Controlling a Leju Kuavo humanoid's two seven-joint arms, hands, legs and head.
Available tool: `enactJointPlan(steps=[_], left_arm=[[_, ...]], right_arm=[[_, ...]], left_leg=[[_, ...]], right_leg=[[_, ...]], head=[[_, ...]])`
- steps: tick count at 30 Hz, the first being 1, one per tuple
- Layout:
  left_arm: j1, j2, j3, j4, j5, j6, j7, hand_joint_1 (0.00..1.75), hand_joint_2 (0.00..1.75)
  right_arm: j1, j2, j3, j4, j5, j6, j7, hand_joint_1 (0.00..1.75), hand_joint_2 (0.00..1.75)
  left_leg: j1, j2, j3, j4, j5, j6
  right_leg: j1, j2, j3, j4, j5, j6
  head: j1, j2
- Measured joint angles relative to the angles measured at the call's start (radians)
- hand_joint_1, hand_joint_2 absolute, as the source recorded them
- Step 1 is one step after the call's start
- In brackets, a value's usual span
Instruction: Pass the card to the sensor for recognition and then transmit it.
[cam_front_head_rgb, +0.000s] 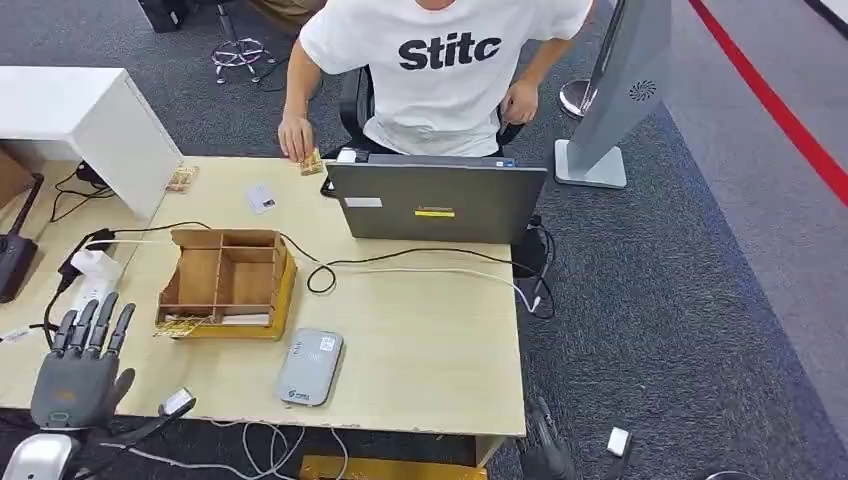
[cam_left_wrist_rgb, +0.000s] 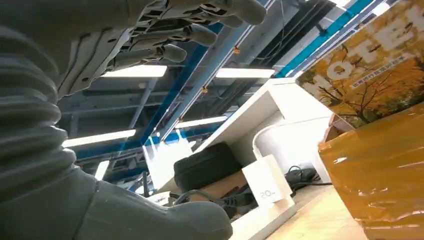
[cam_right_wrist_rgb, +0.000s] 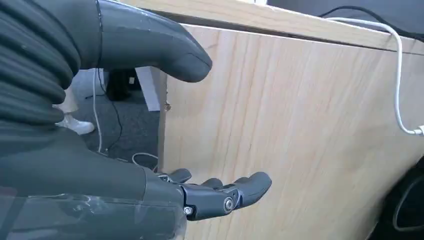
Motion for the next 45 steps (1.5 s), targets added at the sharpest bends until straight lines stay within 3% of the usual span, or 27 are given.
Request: enactJointPlan(steps=[5, 11, 21, 27, 45], left_arm=[[-0.081, -0.02, -0.03, 0.075, -0.005, 0.003, 0.018, 0.0, 1.75], [-0.112, -0.036, -0.044, 0.109, -0.005, 0.003, 0.018, 0.0, 1.75], [-0.134, -0.06, -0.064, 0.13, -0.003, -0.002, 0.018, 0.0, 1.75], [-0.143, -0.077, -0.1, 0.141, -0.004, -0.007, 0.051, 0.0, 1.75], [-0.144, -0.077, -0.12, 0.169, -0.002, -0.007, 0.051, 0.0, 1.75]], right_arm=[[-0.008, 0.002, 0.005, 0.0, 0.006, -0.01, 0.011, 0.0, 1.75], [-0.008, 0.002, 0.011, -0.001, 0.006, -0.01, 0.012, 0.0, 1.75], [-0.01, 0.002, 0.016, -0.002, 0.006, -0.019, 0.015, 0.0, 1.75], [-0.011, 0.002, 0.018, -0.003, 0.006, -0.021, 0.018, 0.0, 1.75], [-0.012, 0.002, 0.02, -0.003, 0.006, -0.022, 0.018, 0.0, 1.75]], left_leg=[[0.0, 0.003, 0.0, 0.0, 0.0, 0.0], [0.001, 0.005, 0.0, 0.0, 0.0, 0.0], [0.001, 0.006, 0.0, 0.0, 0.0, 0.0], [0.001, 0.006, 0.0, 0.0, 0.0, 0.0], [0.001, 0.007, 0.001, -0.001, 0.0, 0.0]], right_leg=[[0.0, 0.002, 0.0, 0.0, 0.001, -0.001], [0.001, 0.004, -0.001, 0.0, 0.001, -0.002], [0.001, 0.005, -0.002, 0.0, 0.002, -0.002], [0.001, 0.005, -0.002, 0.0, 0.002, -0.002], [0.001, 0.006, -0.002, 0.0, 0.002, -0.002]], head=[[0.001, 0.0], [0.0, 0.0], [0.0, 0.0], [0.0, 0.0], [0.0, 0.0]])
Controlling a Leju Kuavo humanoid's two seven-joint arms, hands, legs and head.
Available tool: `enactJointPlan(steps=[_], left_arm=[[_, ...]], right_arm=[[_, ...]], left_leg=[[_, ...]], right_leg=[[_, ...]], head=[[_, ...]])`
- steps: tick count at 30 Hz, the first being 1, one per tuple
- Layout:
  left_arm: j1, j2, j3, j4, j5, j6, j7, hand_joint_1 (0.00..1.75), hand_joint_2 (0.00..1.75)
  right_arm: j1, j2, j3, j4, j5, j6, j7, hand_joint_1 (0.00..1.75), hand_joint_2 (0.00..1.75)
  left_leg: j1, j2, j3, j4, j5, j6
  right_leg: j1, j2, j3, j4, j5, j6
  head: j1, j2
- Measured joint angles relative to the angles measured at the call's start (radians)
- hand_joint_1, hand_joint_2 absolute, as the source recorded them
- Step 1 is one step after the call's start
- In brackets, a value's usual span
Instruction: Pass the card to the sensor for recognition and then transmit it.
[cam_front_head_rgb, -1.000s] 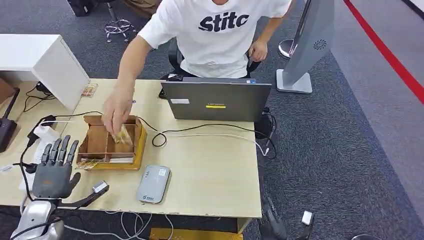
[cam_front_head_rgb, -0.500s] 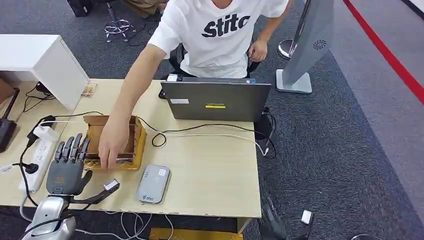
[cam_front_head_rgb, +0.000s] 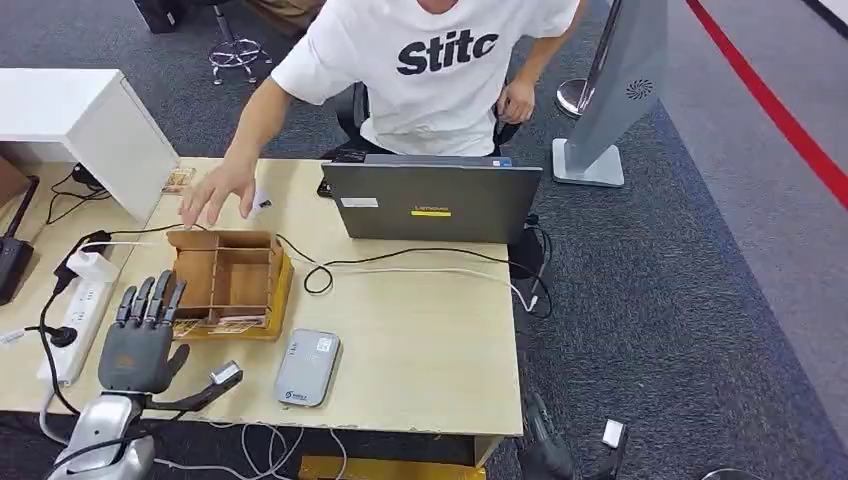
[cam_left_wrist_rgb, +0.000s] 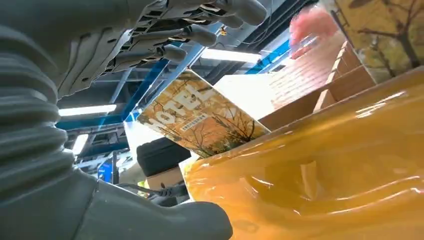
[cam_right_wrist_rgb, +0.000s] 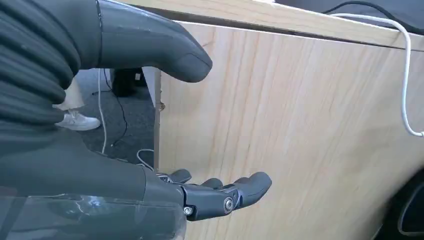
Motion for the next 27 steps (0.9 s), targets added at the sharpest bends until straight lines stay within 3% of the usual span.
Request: enactJointPlan(steps=[14, 15, 16, 27], left_arm=[[0.0, -0.006, -0.014, 0.004, 0.011, 0.0, -0.004, 0.0, 1.75], [0.0, -0.007, -0.019, 0.004, 0.011, 0.0, -0.004, 1.08, 1.75], [0.0, -0.009, -0.023, 0.004, 0.011, 0.0, -0.004, 1.75, 1.75], [0.001, -0.014, -0.032, 0.004, 0.047, -0.007, -0.005, 1.75, 1.75]], right_arm=[[0.0, 0.0, 0.001, 0.0, 0.0, 0.0, 0.0, 0.0, 1.75], [0.0, 0.0, 0.001, 0.0, 0.0, 0.0, 0.0, 0.0, 1.75], [0.0, 0.0, 0.001, 0.0, 0.0, 0.0, 0.0, 0.0, 1.75], [0.0, 0.0, 0.004, 0.0, 0.0, 0.003, 0.003, 0.0, 1.75]], left_leg=[[0.0, 0.0, 0.0, 0.0, 0.0, 0.0], [0.0, 0.0, 0.0, 0.0, 0.0, 0.0], [0.0, 0.0, 0.0, 0.0, 0.0, 0.0], [0.0, 0.0, 0.0, 0.0, 0.0, 0.0]], right_leg=[[0.0, 0.0, 0.0, 0.0, 0.0, 0.0], [0.0, 0.0, 0.0, 0.0, 0.0, 0.0], [0.0, 0.0, 0.0, 0.0, 0.0, 0.0], [0.0, 0.0, 0.0, 0.0, 0.0, 0.0]], head=[[0.0, 0.0], [0.0, 0.0], [0.0, 0.0], [0.0, 0.0]])
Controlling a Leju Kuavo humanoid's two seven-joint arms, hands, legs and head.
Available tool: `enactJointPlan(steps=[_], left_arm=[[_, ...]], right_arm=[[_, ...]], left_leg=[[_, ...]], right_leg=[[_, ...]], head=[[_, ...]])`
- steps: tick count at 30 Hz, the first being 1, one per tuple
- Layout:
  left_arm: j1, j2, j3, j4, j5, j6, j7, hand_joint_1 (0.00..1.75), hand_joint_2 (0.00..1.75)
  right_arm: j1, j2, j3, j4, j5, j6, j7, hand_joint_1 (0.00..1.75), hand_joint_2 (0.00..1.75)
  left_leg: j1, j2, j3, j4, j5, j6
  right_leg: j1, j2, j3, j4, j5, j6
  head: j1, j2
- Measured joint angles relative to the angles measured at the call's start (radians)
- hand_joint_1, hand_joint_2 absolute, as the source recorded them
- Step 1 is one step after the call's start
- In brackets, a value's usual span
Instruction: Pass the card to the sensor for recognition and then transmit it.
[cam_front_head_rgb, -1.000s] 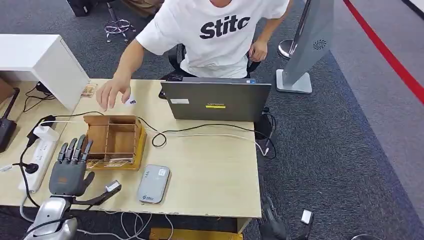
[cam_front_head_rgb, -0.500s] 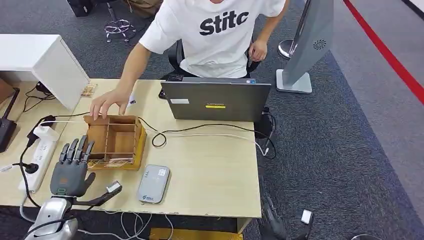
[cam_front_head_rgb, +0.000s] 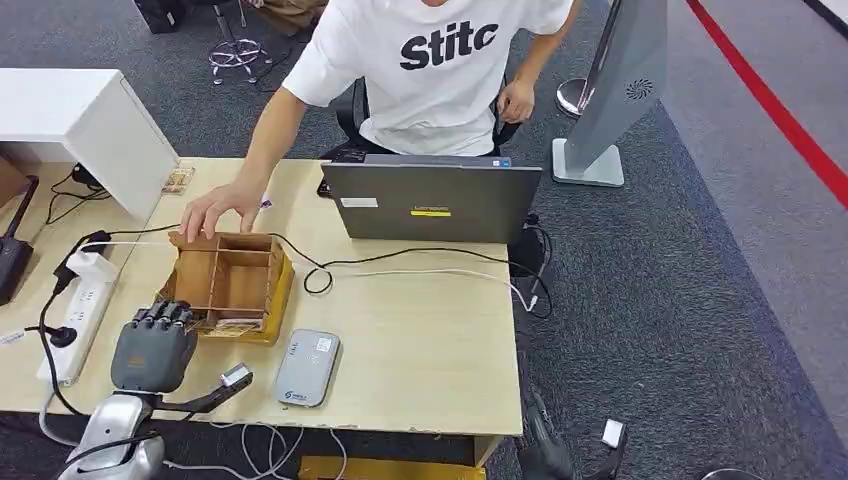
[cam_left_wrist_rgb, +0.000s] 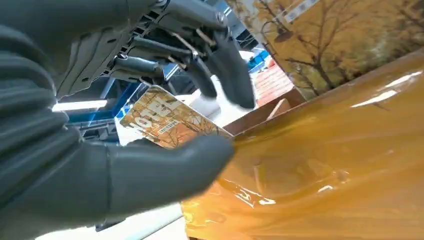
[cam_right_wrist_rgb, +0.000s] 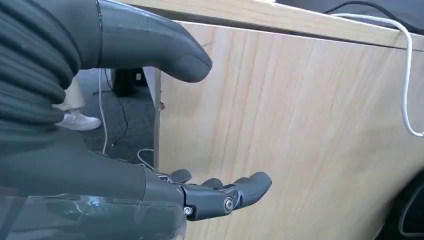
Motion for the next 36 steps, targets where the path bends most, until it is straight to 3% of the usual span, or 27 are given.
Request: enactJointPlan(steps=[16, 26, 36], left_arm=[[-0.006, -0.001, 0.0, -0.01, 0.023, 0.019, -0.003, 1.75, 1.75], [-0.07, -0.02, -0.02, -0.215, 0.063, -0.059, 0.004, 1.75, 1.75], [-0.093, -0.033, -0.035, -0.291, 0.074, -0.072, 0.006, 1.75, 1.75]], right_arm=[[0.0, 0.0, 0.005, 0.0, -0.001, 0.002, 0.005, 0.0, 1.75], [0.0, 0.0, 0.014, 0.0, -0.006, -0.001, 0.013, 0.0, 1.75], [-0.001, 0.0, 0.022, 0.0, -0.008, -0.003, 0.015, 0.0, 1.75]], left_leg=[[0.0, 0.002, 0.002, -0.001, 0.0, 0.0], [0.0, 0.003, 0.002, -0.001, 0.0, 0.0], [0.002, 0.004, 0.002, -0.001, 0.001, -0.001]], right_leg=[[0.0, 0.002, 0.0, 0.0, 0.0, 0.0], [0.0, 0.003, 0.0, 0.0, 0.001, -0.001], [0.001, 0.005, -0.001, 0.0, 0.001, -0.001]], head=[[0.0, 0.0], [0.0, 0.0], [0.0, 0.0]])
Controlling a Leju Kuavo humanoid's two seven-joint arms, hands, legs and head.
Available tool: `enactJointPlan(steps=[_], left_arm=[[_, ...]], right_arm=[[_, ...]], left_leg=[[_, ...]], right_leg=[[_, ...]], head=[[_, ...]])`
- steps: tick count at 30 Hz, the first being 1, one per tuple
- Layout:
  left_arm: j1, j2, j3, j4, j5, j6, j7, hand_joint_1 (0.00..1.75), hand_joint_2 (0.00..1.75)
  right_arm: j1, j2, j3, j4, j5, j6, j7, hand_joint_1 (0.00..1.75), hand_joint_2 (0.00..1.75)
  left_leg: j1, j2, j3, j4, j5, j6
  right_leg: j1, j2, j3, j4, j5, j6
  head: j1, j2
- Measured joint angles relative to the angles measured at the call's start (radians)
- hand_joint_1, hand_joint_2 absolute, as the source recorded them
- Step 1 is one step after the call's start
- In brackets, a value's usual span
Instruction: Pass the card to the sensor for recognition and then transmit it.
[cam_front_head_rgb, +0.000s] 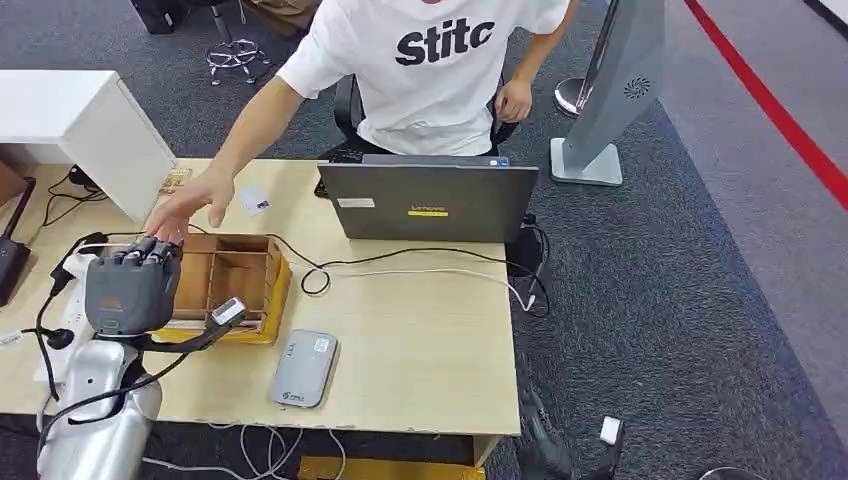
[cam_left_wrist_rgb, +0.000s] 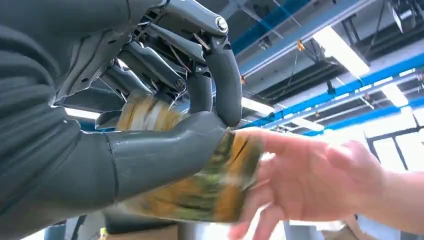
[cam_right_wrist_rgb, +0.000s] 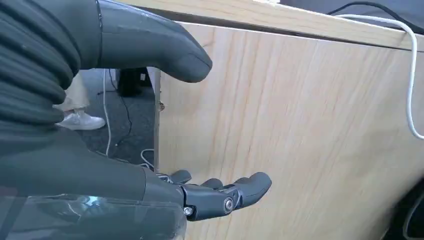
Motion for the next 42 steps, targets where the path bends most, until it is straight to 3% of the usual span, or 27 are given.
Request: enactJointPlan(steps=[7, 16, 17, 26, 27, 36, 38, 40, 42], left_arm=[[-0.066, -0.007, -0.036, -0.051, -0.014, -0.077, 0.039, 1.75, 1.75], [-0.085, -0.007, -0.042, -0.051, -0.012, -0.085, 0.056, 1.75, 1.75], [-0.085, -0.006, -0.042, -0.051, -0.012, -0.085, 0.057, 0.33, 1.75], [-0.084, -0.006, -0.042, -0.051, -0.005, -0.072, 0.057, 0.33, 1.75], [-0.084, -0.006, -0.042, -0.051, -0.004, -0.072, 0.057, 0.0, 1.75], [-0.073, -0.006, -0.042, -0.051, 0.016, -0.032, 0.052, 0.0, 1.75], [-0.05, -0.008, -0.042, -0.061, 0.095, -0.016, 0.011, 0.0, 1.75], [-0.005, -0.025, -0.037, -0.097, 0.287, -0.037, -0.077, 0.0, 1.75], [0.064, -0.061, -0.022, -0.153, 0.529, -0.102, -0.191, 0.0, 1.75]], right_arm=[[-0.002, 0.0, 0.003, 0.0, -0.003, -0.001, 0.007, 0.0, 1.75], [-0.002, 0.0, 0.005, 0.0, -0.005, 0.0, 0.008, 0.0, 1.75], [-0.002, 0.0, 0.005, 0.0, -0.005, 0.0, 0.008, 0.0, 1.75], [-0.002, 0.0, 0.008, 0.0, -0.006, 0.0, 0.008, 0.0, 1.75], [-0.002, 0.0, 0.009, 0.0, -0.006, 0.0, 0.008, 0.0, 1.75], [-0.002, 0.0, 0.011, -0.001, -0.01, 0.0, 0.004, 0.0, 1.75], [-0.002, 0.0, 0.012, -0.001, -0.013, 0.0, -0.002, 0.0, 1.75], [0.0, 0.0, 0.012, -0.001, -0.024, 0.0, -0.008, 0.0, 1.75], [0.003, 0.0, 0.012, -0.001, -0.034, 0.0, -0.019, 0.0, 1.75]], left_leg=[[0.0, 0.001, 0.0, 0.0, 0.0, 0.0], [0.0, 0.002, 0.0, 0.0, 0.0, 0.0], [0.0, 0.002, 0.0, 0.0, 0.0, 0.0], [0.0, 0.002, 0.0, 0.0, 0.0, 0.0], [0.0, 0.002, 0.0, 0.0, 0.0, 0.0], [0.001, 0.002, 0.0, -0.001, 0.0, 0.0], [0.001, 0.002, 0.0, -0.001, 0.0, 0.0], [0.001, 0.002, 0.0, -0.001, 0.0, -0.001], [0.0, 0.002, -0.001, -0.001, -0.001, 0.0]], right_leg=[[0.0, 0.0, 0.0, 0.0, 0.001, -0.001], [0.0, 0.002, 0.0, 0.0, 0.001, -0.001], [0.0, 0.002, 0.0, 0.0, 0.001, -0.001], [0.0, 0.002, 0.0, 0.0, 0.001, -0.001], [0.0, 0.002, 0.0, 0.0, 0.001, -0.001], [0.001, 0.002, 0.0, 0.001, 0.001, -0.001], [0.001, 0.002, 0.0, 0.001, 0.001, -0.001], [0.001, 0.002, 0.0, 0.0, 0.001, -0.001], [0.0, 0.002, 0.0, 0.0, 0.0, -0.001]], head=[[0.0, 0.0], [0.0, 0.0], [0.0, 0.0], [0.0, 0.0], [0.0, 0.0], [0.0, 0.0], [0.0, 0.0], [0.0, 0.0], [0.0, 0.0]])
